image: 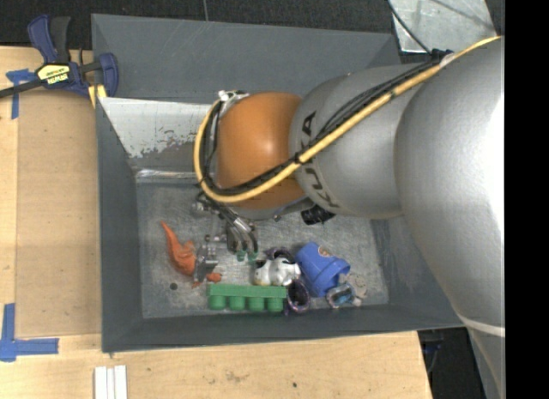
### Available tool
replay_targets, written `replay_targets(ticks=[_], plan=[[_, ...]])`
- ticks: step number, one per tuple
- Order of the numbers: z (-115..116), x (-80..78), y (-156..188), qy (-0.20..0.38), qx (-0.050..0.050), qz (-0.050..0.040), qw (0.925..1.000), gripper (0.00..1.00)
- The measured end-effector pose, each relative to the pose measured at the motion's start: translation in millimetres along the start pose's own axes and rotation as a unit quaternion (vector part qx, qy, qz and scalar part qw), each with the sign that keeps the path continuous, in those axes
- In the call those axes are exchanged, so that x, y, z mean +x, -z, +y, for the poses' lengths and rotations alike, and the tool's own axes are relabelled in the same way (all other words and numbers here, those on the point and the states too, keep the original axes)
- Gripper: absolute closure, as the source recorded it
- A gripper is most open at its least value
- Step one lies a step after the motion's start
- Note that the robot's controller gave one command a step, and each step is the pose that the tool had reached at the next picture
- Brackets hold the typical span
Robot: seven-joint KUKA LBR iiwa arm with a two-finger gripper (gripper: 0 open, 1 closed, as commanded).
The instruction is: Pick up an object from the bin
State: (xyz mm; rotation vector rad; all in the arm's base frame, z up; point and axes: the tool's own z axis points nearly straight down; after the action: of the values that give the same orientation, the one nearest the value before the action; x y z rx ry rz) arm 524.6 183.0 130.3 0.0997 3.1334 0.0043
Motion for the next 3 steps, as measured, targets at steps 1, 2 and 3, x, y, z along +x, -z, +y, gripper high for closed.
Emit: replay_targets(ticks=[1, 2, 3], plan=[[3, 13.2, -23, -0.048, 0.002, 0.0048, 0.9988, 0.00], [16, 11.9, -8, -0.044, 0.001, 0.0013, 0.9990, 0.00], [20, 24.0, -48, -0.076, 0.001, 0.0021, 0.9971, 0.00]])
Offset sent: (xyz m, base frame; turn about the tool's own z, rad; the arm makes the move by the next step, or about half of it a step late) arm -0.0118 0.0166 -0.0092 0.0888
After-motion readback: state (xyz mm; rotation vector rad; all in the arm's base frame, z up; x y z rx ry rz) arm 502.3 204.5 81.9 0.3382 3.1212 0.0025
